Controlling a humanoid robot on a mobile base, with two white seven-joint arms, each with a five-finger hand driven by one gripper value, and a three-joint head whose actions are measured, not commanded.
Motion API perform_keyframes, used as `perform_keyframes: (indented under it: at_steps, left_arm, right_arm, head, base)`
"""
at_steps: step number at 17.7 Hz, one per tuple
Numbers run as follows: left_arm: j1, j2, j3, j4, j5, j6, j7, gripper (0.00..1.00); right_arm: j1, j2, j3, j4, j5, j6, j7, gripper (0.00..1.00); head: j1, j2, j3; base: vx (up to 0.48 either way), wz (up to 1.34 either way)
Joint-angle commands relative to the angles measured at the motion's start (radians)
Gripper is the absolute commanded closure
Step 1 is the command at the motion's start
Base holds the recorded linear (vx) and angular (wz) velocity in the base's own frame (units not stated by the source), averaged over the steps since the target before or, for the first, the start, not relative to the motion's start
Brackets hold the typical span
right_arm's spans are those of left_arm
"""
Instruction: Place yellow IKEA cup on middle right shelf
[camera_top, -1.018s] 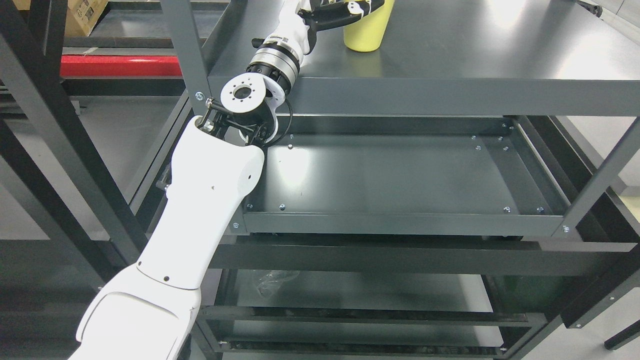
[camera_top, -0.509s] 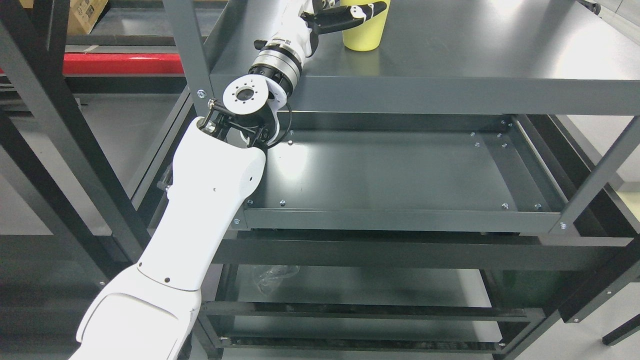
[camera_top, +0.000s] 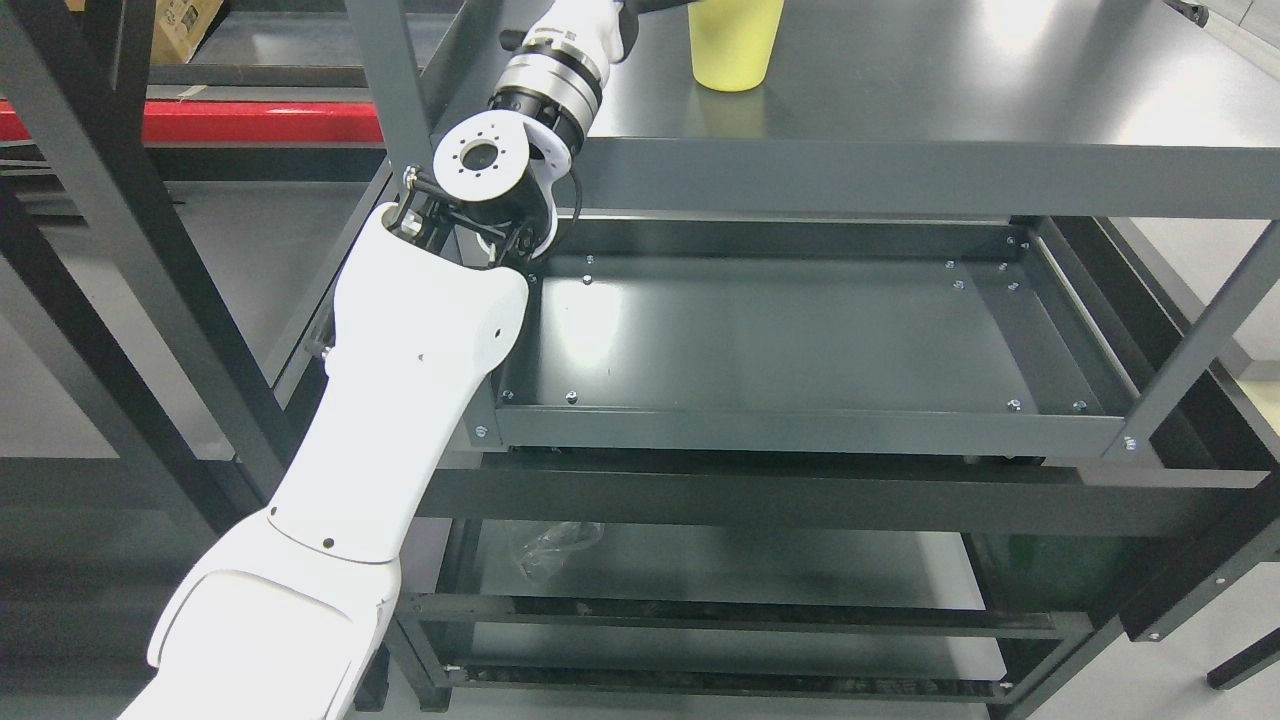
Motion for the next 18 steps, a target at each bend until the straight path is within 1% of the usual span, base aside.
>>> perform_keyframes:
  at_steps: [1,11,18]
  left_arm:
    - [-0.040,0.018,0.018,-0.021,-0.003,-0.005,0.001,0.04]
    - [0.001,0.018,0.004,-0.070,-0.003,0.015,0.003,0.04]
    - [0.056,0.018,0.013,-0.179,-0.003,0.050,0.003,0.04]
  right_arm:
    - [0.006,-0.017,0.000,0.000,0.000,0.000,0.000,0.01]
    - [0.006,-0.017,0.000,0.000,0.000,0.000,0.000,0.01]
    - [0.006,-0.017,0.000,0.000,0.000,0.000,0.000,0.01]
  head:
    - [0.0000,0.000,0.000]
    - [0.0000,0.000,0.000]
    - [0.0000,0.000,0.000]
  base:
    - [-0.024,0.03]
    - [-0.030,0.01]
    - [-0.055,0.01]
